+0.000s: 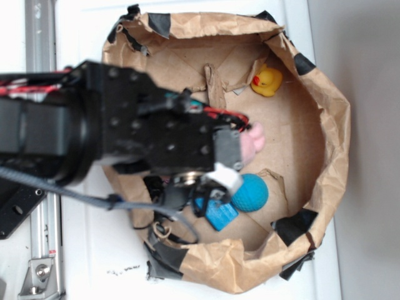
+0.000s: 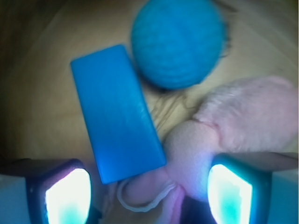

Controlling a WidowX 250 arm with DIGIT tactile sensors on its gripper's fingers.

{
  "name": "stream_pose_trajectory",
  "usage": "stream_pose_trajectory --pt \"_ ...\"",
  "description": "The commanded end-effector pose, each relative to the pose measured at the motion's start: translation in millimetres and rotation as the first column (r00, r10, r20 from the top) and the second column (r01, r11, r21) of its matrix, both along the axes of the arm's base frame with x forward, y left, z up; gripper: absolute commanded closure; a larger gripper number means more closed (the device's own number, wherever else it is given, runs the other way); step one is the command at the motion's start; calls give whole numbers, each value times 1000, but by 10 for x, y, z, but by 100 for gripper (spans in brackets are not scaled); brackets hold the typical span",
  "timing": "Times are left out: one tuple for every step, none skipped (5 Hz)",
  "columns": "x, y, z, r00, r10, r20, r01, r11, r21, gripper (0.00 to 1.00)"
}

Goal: Grab the blue block.

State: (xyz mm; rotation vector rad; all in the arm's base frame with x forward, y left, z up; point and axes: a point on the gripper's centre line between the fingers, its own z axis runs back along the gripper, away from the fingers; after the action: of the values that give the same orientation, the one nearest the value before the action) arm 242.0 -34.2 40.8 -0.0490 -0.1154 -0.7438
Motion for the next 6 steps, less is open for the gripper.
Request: stream_pose_trajectory --pt "77 -211 85 986 -149 72 151 988 -19 0" --pt "161 -279 263 988 -122 90 126 991 -41 0" --pt "191 -362 408 986 -120 117 128 990 -63 0" --pt "193 -418 390 985 -135 109 142 988 -54 0" --pt "164 -436 413 983 -134 122 146 985 -96 0" --pt "192 -464 201 988 -146 51 151 979 -139 0"
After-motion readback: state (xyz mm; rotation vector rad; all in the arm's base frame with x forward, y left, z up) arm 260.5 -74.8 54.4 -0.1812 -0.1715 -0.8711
